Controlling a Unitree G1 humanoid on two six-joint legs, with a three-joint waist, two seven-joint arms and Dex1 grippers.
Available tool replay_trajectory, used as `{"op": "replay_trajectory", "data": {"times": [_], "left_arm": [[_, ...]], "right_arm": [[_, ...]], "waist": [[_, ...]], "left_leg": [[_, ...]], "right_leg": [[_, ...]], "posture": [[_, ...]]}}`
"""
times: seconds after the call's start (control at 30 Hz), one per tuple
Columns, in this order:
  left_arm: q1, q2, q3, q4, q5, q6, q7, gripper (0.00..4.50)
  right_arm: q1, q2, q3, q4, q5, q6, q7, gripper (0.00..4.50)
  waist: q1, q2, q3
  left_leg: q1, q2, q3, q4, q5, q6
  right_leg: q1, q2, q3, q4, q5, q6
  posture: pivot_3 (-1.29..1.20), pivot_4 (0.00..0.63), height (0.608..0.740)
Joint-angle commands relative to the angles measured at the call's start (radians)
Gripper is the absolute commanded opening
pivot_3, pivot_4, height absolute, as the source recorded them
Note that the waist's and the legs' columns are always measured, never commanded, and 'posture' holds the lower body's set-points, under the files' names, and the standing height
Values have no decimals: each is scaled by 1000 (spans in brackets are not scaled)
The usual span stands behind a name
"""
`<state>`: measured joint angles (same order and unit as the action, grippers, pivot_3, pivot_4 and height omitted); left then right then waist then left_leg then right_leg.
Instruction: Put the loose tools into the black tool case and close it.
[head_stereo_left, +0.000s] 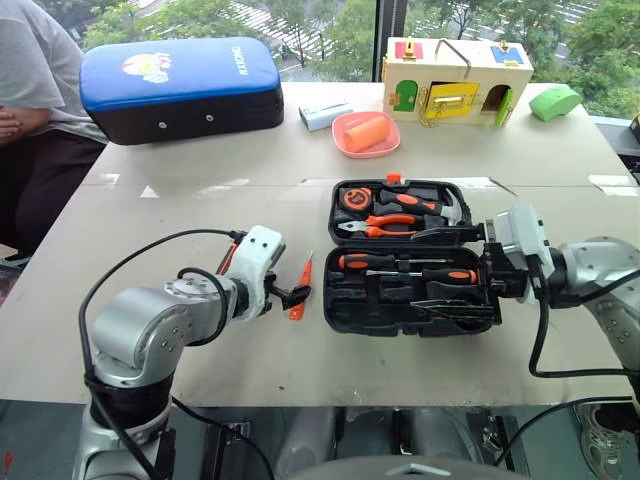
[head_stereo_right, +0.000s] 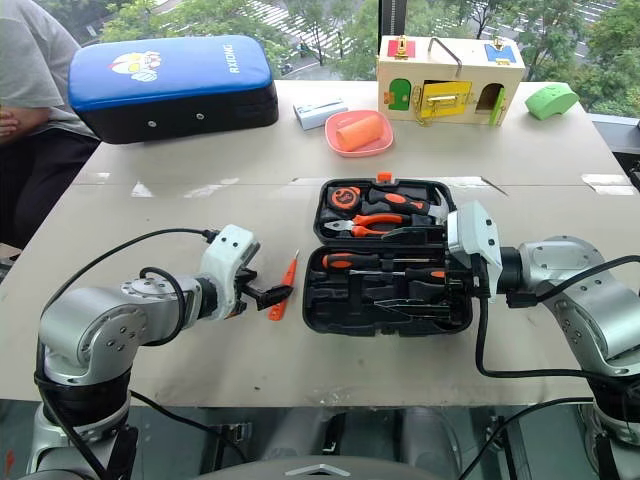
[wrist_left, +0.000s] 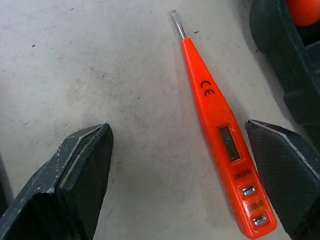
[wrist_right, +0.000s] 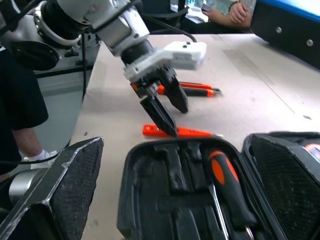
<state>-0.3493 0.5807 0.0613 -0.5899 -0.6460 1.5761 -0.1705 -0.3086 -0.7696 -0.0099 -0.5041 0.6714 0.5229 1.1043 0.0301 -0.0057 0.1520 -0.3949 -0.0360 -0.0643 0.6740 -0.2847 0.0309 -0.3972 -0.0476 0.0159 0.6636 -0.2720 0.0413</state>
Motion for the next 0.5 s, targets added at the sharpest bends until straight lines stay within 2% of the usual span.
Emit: {"op": "replay_trajectory", "data": {"times": [0.03,0.07,0.13,0.47,0.5], "left_arm": [[0,-24,-43,53,7,11,-35,3746],[-4,-28,-43,55,7,17,-41,3268],[-8,-24,-49,56,9,26,-52,3129],[7,73,-74,55,23,1,-136,3129],[6,77,-75,56,22,-2,-143,2612]], "right_arm": [[1,-15,-32,-29,17,-3,-5,4500],[2,-15,-31,-30,17,-4,-6,4500],[1,-16,-30,-34,19,-4,-9,4500],[12,-13,-13,-41,3,-20,-13,4500],[14,-13,-10,-41,-1,-23,-12,4500]], "waist": [[2,1,-1],[2,1,-1],[7,2,-2],[-2,2,-2],[-5,2,-2]], "left_leg": [[0,0,0,0,0,0],[0,0,0,0,0,0],[0,0,0,0,0,0],[0,0,0,0,0,0],[0,0,0,0,0,0]], "right_leg": [[0,0,0,0,0,0],[0,0,0,1,0,0],[0,0,0,1,0,0],[0,0,0,0,0,0],[0,0,0,0,0,0]], "posture": [[0,150,735],[0,150,735],[0,150,735],[0,150,735],[0,150,735]]}}
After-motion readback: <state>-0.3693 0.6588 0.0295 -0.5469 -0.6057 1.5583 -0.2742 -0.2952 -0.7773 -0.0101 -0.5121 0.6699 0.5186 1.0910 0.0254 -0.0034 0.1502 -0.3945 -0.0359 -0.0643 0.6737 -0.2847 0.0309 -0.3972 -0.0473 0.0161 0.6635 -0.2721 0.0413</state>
